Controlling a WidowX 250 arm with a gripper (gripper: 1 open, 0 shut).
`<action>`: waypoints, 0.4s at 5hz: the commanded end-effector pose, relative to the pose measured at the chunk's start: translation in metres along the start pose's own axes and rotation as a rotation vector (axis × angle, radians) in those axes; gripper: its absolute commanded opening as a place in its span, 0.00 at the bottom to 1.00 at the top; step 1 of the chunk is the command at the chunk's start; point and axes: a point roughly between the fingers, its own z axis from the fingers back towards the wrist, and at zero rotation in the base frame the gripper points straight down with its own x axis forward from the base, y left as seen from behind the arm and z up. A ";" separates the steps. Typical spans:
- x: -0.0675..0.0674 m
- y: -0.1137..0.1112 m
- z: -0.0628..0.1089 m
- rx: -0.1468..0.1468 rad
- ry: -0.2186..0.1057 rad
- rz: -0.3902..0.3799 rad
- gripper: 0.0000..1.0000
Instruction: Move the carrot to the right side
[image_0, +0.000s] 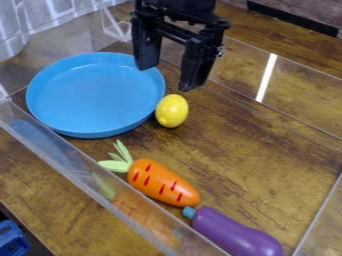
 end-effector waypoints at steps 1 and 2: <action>0.001 0.003 0.010 -0.002 -0.034 0.009 1.00; -0.001 0.005 0.009 -0.006 -0.029 0.013 1.00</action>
